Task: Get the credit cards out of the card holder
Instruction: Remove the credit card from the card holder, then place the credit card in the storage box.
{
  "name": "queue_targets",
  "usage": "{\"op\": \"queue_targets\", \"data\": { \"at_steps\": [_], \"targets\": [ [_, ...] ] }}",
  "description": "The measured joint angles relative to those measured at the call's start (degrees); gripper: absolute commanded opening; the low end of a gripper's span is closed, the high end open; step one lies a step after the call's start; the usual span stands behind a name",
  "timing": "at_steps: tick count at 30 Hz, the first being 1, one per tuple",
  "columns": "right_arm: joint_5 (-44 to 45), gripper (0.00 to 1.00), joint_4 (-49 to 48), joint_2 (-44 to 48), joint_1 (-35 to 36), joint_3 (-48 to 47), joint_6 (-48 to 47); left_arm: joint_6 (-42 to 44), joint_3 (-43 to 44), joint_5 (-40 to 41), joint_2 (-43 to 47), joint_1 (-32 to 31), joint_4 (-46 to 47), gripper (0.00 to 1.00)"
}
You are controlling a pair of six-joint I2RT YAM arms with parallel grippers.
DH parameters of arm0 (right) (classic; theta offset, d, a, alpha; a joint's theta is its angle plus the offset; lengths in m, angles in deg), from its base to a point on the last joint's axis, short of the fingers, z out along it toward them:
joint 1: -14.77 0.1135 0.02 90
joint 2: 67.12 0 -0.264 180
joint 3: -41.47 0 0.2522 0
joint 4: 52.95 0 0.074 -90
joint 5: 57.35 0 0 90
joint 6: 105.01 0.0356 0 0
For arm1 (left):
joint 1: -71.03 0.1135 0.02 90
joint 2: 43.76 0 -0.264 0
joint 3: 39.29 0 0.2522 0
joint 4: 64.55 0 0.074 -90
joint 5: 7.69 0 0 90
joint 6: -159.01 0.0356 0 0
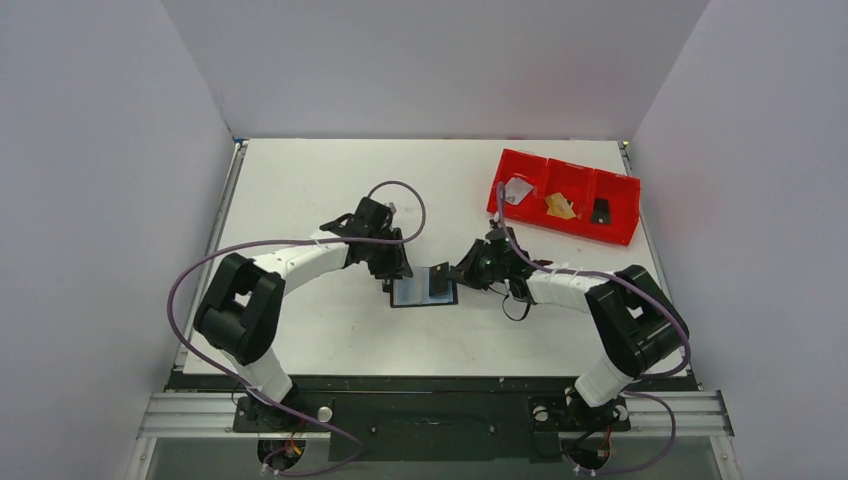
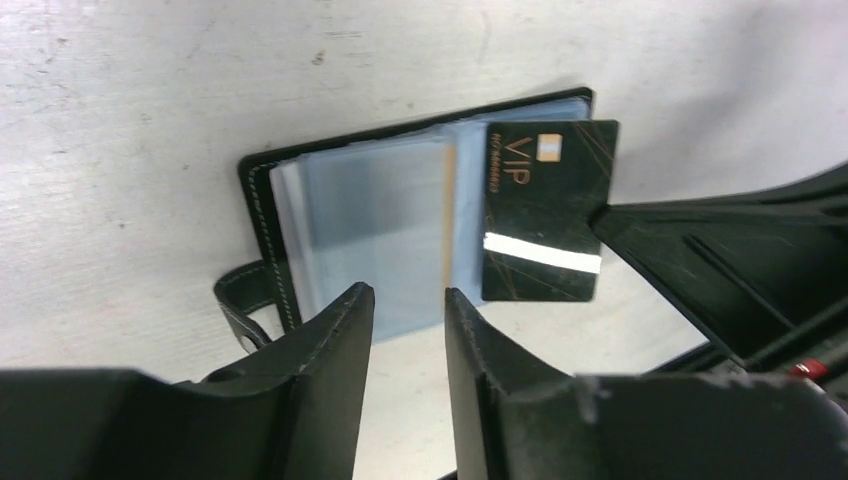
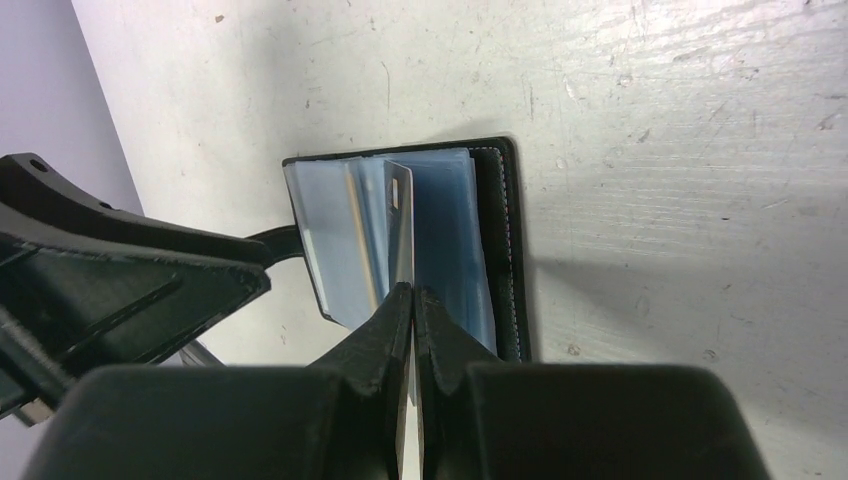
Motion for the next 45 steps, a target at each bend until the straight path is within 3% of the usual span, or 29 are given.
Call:
{"op": "queue_targets", "data": {
  "at_steps": [8,26,36,45],
  "targets": [
    [-1.99,0.00,-0.04,2.29,-0.94,0.00,0.92,-2.10,0.04,-7.52,2.58,0.61,2.91,0.45],
    [-8.66,0.00,-0.57,8.81,-3.15,-0.37,5.51,-16.02,-11.21,-25.35,2.99,5.79,28.20,0.54],
    [-10.51,0.00,-1.86,9.29,-3.15,-0.50,7.78,-21.53,-12.41,-28.89,2.99,6.21,38.27,0.54],
    [-11.08,0.00,-2.27,10.47,-3.15,-0.92,8.90,-23.85,-12.74,-29.73,2.97,6.32,40.65,0.54]
  ]
}}
